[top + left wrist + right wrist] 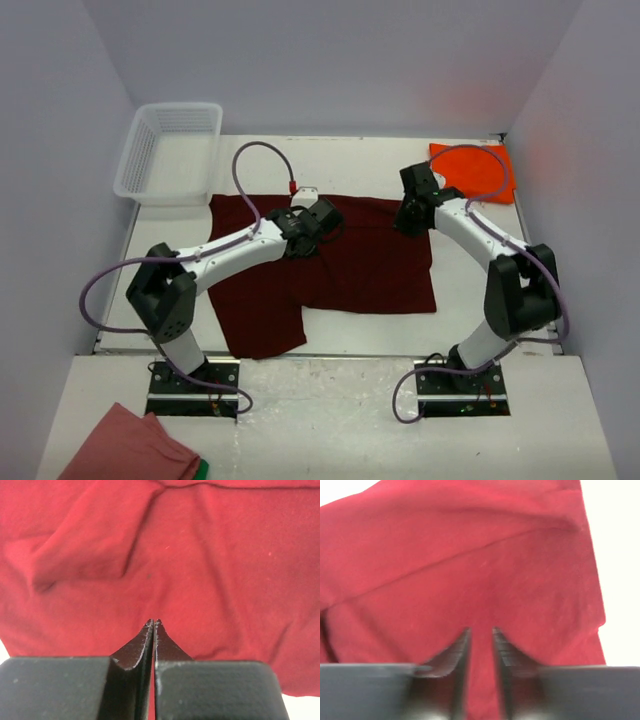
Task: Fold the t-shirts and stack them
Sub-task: Fold the flattened tshirt in 1/3 of the way
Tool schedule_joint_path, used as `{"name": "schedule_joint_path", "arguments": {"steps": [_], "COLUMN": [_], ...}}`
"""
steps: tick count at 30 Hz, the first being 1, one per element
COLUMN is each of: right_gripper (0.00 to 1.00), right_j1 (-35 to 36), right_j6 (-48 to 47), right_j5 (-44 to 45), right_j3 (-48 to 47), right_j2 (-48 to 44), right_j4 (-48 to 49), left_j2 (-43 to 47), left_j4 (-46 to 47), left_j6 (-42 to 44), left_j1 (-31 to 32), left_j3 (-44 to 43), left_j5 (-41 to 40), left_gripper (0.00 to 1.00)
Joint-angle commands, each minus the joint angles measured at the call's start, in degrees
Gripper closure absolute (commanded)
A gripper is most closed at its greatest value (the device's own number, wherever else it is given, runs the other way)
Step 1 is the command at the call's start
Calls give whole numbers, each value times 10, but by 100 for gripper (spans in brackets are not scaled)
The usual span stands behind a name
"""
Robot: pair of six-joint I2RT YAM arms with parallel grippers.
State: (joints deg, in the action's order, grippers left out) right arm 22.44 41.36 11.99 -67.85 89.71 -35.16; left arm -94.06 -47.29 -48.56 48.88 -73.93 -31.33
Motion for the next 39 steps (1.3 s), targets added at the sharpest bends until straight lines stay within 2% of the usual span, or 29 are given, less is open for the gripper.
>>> {"name": "schedule_joint_path", "arguments": {"steps": [1,2,4,5,6,8,13,16,21,24,29,32,39], "right_gripper": [83,87,85,81,70,65,61,54,55,57,59,59,58], "right_j1": [-75,-85,-104,-107,-111,-128,-173,-201,-222,-239,-244,-247,-247], "right_j6": [-35,-48,-58,-75,-84,-103,-154,-171,-199,-218,-233,-236,-239], "right_j5": [-91,-104,-115,-116,-111,-101,-99,-116,-144,-166,-190,-209,-230], "right_j3": [-4,-12,-24,-42,-53,-93,-213,-269,-401,-453,-466,-454,-445], "right_j2": [56,78,95,102,116,130,197,226,319,364,397,401,409], "right_j4": [25,30,30,30,28,14,-43,-56,-133,-156,-163,-162,-154], "left_j2": [-45,-45,-35,-33,-33,-48,-160,-227,-343,-382,-400,-411,-404], "left_j4": [7,23,74,89,118,137,128,127,108,88,100,91,98], "left_j6": [60,73,104,115,126,155,184,192,199,202,210,214,222], "left_j1": [1,-3,-15,-34,-45,-74,-120,-128,-147,-163,-188,-193,-193], "left_j3": [-48,-45,-30,-26,-24,-35,-149,-231,-381,-429,-434,-449,-420], "left_j5": [2,12,64,84,120,147,149,170,245,261,308,311,310], "left_gripper": [100,100,100,100,100,100,100,100,100,100,100,100,100]}}
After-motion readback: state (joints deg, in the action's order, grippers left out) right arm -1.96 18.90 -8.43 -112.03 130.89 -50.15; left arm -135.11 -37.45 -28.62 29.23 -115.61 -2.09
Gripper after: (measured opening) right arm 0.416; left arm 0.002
